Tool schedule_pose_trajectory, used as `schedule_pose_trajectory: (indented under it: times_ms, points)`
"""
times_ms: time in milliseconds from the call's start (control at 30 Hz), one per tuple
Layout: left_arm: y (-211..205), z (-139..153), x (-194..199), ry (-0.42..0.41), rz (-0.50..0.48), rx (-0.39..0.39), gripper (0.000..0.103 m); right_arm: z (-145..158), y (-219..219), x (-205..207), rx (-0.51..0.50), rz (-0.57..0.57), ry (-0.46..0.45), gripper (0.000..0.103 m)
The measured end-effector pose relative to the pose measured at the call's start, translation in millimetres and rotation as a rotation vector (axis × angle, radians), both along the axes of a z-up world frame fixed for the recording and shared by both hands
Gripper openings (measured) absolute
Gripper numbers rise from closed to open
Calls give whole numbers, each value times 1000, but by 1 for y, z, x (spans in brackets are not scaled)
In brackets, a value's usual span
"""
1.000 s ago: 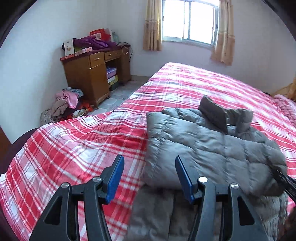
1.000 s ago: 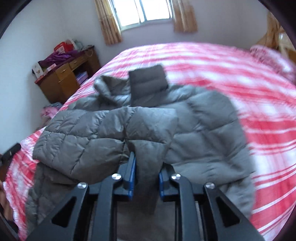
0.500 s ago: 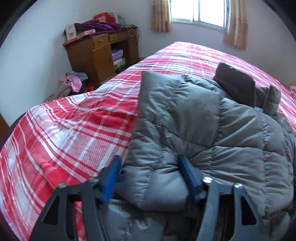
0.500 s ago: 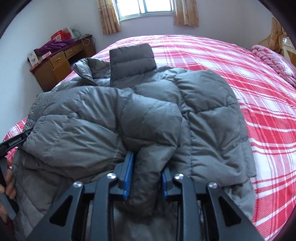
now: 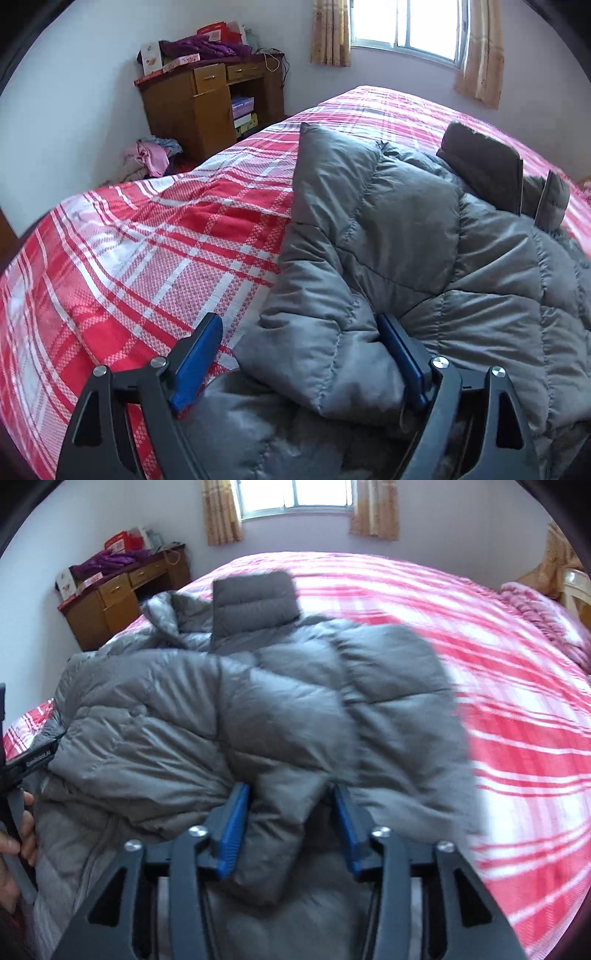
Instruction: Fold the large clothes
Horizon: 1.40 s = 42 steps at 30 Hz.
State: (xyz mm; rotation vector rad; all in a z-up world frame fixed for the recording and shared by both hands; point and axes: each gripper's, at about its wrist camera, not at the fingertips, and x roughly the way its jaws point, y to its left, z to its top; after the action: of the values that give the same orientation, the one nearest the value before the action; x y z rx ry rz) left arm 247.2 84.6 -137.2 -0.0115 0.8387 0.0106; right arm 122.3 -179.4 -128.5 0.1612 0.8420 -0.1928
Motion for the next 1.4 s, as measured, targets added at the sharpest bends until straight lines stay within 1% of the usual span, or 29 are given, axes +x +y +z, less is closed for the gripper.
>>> schedule_pose_trajectory:
  times_ms: [33, 100, 167, 200, 233, 300, 367, 400, 433, 467, 500, 533, 567, 633, 700, 767, 800, 833, 867, 900, 967, 1000, 1033, 1133, 1200, 1267, 1300, 1333, 1400]
  points:
    - [2, 0, -3, -5, 5, -7, 85, 7, -4, -5, -3, -24, -12, 50]
    - [2, 2, -7, -16, 22, -12, 85, 30, -12, -17, -10, -84, -50, 50]
    - [2, 4, -12, -29, 29, -17, 85, 57, -14, -17, 20, -99, -107, 50]
    - [3, 5, -14, -39, 31, -21, 85, 72, -15, -9, 57, -109, -129, 50]
    - [3, 6, -15, -44, 32, -26, 85, 79, -16, -1, 95, -114, -139, 50]
    - [7, 6, -17, -48, 27, -53, 85, 90, -16, 35, 223, -128, -134, 55]
    - [13, 6, -19, -53, 27, -99, 85, 93, -15, 69, 302, -148, -126, 55]
    - [17, 6, -21, -60, 33, -122, 85, 94, -15, 92, 321, -177, -120, 56]
    - [19, 6, -21, -64, 36, -133, 85, 94, -16, 105, 327, -199, -118, 61]
    - [21, 6, -22, -69, 38, -146, 85, 94, -16, 126, 339, -218, -118, 73]
    - [22, 6, -21, -69, 36, -153, 85, 92, -15, 141, 346, -222, -117, 78]
    - [22, 5, -21, -67, 34, -154, 85, 90, -16, 159, 341, -237, -104, 79]
    - [21, 5, -21, -67, 33, -150, 85, 87, -16, 178, 306, -263, -82, 79]
    - [19, 5, -21, -71, 28, -144, 85, 80, -18, 202, 261, -275, -43, 79]
    - [18, 4, -20, -72, 25, -142, 85, 67, -22, 229, 263, -260, 24, 79]
    - [18, 3, -20, -71, 25, -143, 85, 55, -24, 241, 267, -248, 77, 79]
    - [17, 3, -20, -71, 24, -142, 85, 48, -25, 243, 254, -245, 111, 77]
    - [18, 2, -19, -71, 23, -141, 85, 44, -25, 245, 246, -244, 127, 75]
    - [17, 2, -19, -70, 23, -141, 85, 39, -26, 242, 247, -237, 135, 67]
    - [17, 2, -19, -71, 23, -142, 85, 35, -28, 238, 255, -235, 136, 47]
    - [17, 2, -19, -71, 24, -142, 85, 31, -35, 226, 281, -239, 146, 22]
    - [17, 2, -19, -71, 24, -141, 85, 29, -39, 217, 309, -230, 141, 20]
    - [17, 2, -19, -70, 24, -141, 85, 30, -41, 211, 318, -226, 139, 17]
    - [17, 2, -19, -70, 23, -141, 85, 25, -45, 180, 282, -237, 143, 16]
    - [17, 2, -18, -66, 22, -142, 85, 15, -52, 162, 268, -267, 154, 16]
    - [16, 1, -17, -60, 17, -140, 85, -2, -60, 146, 283, -293, 151, 16]
    - [16, 2, -17, -57, 9, -143, 85, -12, -62, 142, 293, -287, 145, 13]
    - [16, 3, -18, -52, -9, -147, 85, -16, -63, 139, 283, -281, 132, 13]
    - [14, 12, -17, -29, -45, -134, 85, -20, -55, 132, 203, -247, 60, 13]
